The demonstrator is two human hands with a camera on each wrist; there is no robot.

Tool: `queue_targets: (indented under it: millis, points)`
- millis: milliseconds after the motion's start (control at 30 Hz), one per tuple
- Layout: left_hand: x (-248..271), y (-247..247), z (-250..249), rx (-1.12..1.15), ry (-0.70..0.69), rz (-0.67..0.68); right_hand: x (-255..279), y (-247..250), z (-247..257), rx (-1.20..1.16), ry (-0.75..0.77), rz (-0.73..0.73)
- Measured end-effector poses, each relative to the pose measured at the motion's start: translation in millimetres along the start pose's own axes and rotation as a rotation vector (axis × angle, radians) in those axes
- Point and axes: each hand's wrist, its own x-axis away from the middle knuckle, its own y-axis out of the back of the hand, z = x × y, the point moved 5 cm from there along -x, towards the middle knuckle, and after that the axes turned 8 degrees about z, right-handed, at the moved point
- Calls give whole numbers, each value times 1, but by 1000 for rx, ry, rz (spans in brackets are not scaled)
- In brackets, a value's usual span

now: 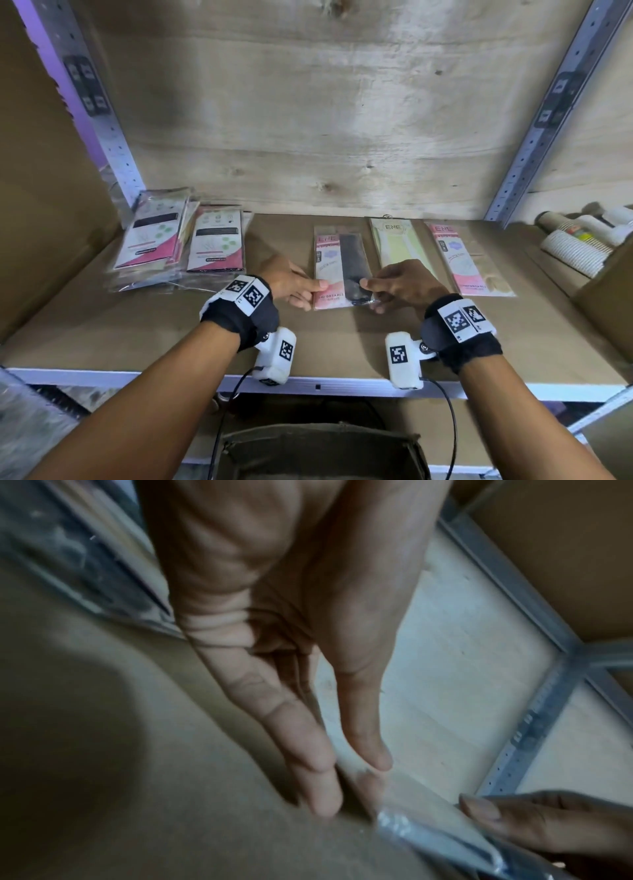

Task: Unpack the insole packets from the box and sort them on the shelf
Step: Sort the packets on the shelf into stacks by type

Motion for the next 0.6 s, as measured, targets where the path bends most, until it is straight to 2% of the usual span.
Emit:
queue_targets:
  millis: [67,133,267,400,600]
  points:
    - [2,-4,0,-21,85,48,2,1,1,105,-43,-10]
    - [3,-4,-1,-44,112,30,4,1,3,204,-60,-22]
    - [-3,2,-3,-141,64,-91,7,-4,8,313,-42,-60]
    - [-10,-7,-6,-118,40,-41,6,-5,12,310,-9,-91]
    - [-18,-7,-16,-29,8,-92,-2,-2,16,340,63,-163]
